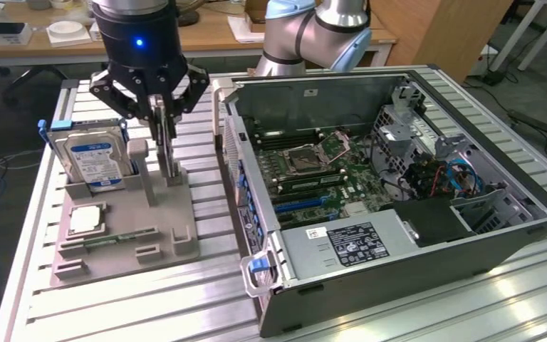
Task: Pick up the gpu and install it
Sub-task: 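Pick up the gpu and move the gpu toward the slot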
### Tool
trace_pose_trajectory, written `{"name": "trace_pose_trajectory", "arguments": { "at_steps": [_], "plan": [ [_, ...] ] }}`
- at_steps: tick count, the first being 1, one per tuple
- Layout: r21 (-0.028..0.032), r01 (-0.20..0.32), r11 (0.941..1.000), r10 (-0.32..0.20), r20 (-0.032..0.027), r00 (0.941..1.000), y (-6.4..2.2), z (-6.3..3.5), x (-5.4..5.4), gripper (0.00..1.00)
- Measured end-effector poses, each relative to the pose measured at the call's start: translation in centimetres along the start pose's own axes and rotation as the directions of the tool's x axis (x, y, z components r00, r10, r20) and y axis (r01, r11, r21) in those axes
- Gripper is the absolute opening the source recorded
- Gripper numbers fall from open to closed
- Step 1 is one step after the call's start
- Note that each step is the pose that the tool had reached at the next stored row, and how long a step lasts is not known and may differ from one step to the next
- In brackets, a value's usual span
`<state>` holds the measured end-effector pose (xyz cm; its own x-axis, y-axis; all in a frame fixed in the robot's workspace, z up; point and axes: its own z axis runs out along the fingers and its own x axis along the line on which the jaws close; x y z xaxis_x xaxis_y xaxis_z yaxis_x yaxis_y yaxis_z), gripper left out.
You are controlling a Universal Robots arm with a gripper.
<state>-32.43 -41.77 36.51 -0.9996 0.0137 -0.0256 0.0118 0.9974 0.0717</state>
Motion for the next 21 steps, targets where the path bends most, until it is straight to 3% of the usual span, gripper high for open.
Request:
{"name": "trace_pose_trajectory", "arguments": {
  "at_steps": [16,18,21],
  "plan": [
    [-0.0035,0.0,1.0,0.0,0.0,1.0,0.16,-2.25,-0.1,0.27],
    [0.0015,0.0,1.0,0.0,0.0,1.0,0.17,-2.35,-0.1,0.27],
    [0.0158,0.0,0.9999,0.0,0.0003,1.0,0.18,-2.49,-0.1,0.27]
  ]
}}
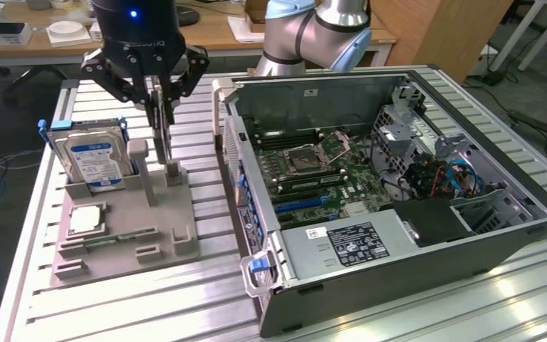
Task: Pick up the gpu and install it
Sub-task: 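Pick up the gpu and move the gpu toward the slot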
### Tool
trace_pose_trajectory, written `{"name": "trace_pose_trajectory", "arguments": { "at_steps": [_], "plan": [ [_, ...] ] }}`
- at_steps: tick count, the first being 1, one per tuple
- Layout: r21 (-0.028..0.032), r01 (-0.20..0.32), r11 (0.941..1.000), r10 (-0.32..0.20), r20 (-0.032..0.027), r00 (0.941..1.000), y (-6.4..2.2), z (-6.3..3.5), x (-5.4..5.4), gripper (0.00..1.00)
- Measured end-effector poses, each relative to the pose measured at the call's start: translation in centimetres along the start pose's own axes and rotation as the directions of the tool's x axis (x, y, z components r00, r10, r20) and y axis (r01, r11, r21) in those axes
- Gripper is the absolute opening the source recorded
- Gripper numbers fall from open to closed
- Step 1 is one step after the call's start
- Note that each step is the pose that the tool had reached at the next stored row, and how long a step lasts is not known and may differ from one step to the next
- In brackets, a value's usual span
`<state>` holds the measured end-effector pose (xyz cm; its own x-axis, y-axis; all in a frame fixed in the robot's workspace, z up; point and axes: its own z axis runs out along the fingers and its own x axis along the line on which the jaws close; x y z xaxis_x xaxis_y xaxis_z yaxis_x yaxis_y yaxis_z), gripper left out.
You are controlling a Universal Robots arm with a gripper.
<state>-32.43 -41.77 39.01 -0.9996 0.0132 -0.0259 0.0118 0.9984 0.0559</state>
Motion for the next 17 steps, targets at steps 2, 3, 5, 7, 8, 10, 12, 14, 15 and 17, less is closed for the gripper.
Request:
{"name": "trace_pose_trajectory", "arguments": {
  "at_steps": [2,3,5,7,8,10,12,14,15,17],
  "plan": [
    [0.0084,0.0,1.0,0.0,0.0,1.0,0.01,-0.15,0.0,0.27],
    [0.012,0.0,0.9999,0.0,0.0001,1.0,0.01,-0.23,0.0,0.27],
    [0.0162,0.001,0.9999,-0.001,0.0,1.0,0.01,-0.44,-0.01,0.27],
    [0.0174,0.001,0.9998,-0.001,0.0,1.0,0.04,-0.7,-0.02,0.27],
    [0.0176,0.0,0.9998,0.0,0.0002,1.0,0.05,-0.83,-0.02,0.27],
    [0.0176,0.0,0.9998,0.0,0.0003,1.0,0.05,-0.98,-0.02,0.27],
    [0.0177,0.001,0.9998,-0.001,0.0002,1.0,0.05,-0.98,-0.02,0.27],
    [0.0177,0.001,0.9998,-0.001,0.0002,1.0,0.05,-0.99,-0.02,0.27],
    [0.0177,0.001,0.9998,-0.001,0.0001,1.0,0.06,-0.99,-0.03,0.27],
    [0.0179,0.0,0.9998,0.0,-0.0001,1.0,0.06,-1.0,-0.23,0.27]
  ]
}}
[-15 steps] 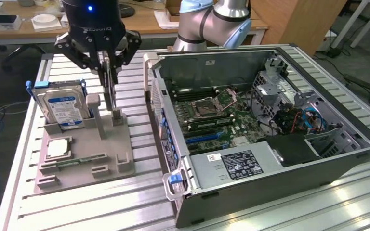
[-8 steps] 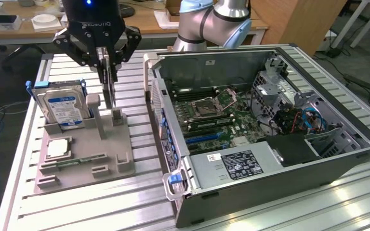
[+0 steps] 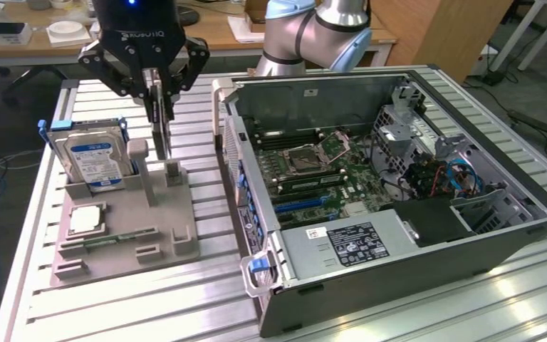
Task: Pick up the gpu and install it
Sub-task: 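Pick up the gpu and move the gpu toward the slot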
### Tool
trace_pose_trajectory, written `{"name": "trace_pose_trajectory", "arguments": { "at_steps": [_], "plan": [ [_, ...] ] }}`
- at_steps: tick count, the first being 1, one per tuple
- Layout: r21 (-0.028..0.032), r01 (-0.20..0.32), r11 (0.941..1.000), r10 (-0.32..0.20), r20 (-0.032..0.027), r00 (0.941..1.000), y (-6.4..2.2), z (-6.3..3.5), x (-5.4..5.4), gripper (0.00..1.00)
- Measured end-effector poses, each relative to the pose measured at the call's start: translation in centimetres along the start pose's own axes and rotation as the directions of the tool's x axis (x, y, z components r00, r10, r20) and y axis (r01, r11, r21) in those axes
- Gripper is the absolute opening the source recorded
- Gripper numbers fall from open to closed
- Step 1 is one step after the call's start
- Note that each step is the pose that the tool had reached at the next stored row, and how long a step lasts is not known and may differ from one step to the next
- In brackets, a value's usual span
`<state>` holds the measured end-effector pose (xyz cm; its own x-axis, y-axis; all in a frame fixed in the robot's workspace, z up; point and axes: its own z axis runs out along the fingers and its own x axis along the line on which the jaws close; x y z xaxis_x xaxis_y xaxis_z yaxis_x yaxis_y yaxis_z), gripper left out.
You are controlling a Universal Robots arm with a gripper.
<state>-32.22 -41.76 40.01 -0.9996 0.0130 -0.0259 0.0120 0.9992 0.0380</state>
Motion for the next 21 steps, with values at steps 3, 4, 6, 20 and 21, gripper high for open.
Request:
{"name": "trace_pose_trajectory", "arguments": {
  "at_steps": [3,4,6,20,21],
  "plan": [
    [-0.0002,-0.001,1.0,0.001,0.0003,1.0,0.0,0.03,-0.7,0.27],
    [-0.0002,-0.002,1.0,0.002,0.0003,1.0,0.0,0.04,-0.9,0.27],
    [-0.0002,-0.002,1.0,0.002,0.0003,1.0,0.01,0.05,-1.4,0.27],
    [0.0005,-0.009,1.0,0.009,0.0006,1.0,0.04,0.12,-4.3,0.27],
    [0.001,-0.01,0.9999,0.01,0.0006,0.9999,0.05,0.11,-4.5,0.27]
  ]
}}
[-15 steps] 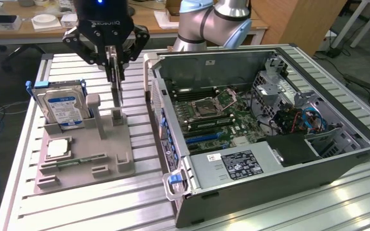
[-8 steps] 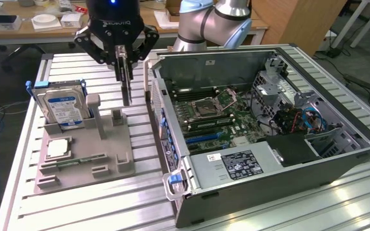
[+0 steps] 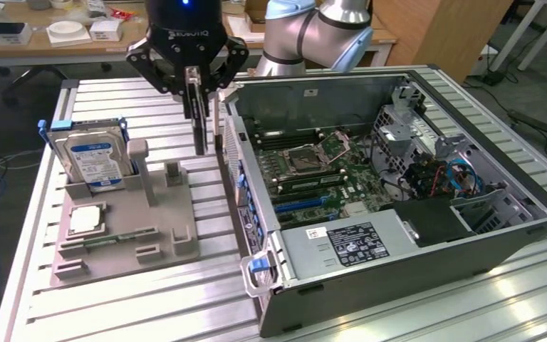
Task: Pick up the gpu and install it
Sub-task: 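Pick up the gpu and move the gpu toward the slot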
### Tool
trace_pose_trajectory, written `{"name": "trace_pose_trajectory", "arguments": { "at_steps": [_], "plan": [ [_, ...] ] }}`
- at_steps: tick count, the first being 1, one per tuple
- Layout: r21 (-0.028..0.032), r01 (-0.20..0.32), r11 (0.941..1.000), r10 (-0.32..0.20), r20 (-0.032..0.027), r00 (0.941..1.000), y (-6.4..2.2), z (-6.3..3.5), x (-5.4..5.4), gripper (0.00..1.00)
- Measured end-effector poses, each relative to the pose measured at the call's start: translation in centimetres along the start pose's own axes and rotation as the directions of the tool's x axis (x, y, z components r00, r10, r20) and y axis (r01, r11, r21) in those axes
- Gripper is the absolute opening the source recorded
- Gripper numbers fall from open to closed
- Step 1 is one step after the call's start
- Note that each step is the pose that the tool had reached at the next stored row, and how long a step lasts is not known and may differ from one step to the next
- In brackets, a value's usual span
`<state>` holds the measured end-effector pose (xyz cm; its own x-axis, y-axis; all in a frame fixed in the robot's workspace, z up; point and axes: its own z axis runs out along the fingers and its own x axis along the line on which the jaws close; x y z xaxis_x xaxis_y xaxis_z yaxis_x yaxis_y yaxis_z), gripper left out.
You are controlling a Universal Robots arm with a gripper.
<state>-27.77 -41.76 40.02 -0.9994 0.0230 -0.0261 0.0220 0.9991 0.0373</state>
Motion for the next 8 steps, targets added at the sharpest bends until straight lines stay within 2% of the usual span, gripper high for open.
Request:
{"name": "trace_pose_trajectory", "arguments": {
  "at_steps": [8],
  "plan": [
    [0.0076,-0.012,0.9999,0.012,0.0007,0.9999,0.02,-0.03,-1.2,0.27]
  ]
}}
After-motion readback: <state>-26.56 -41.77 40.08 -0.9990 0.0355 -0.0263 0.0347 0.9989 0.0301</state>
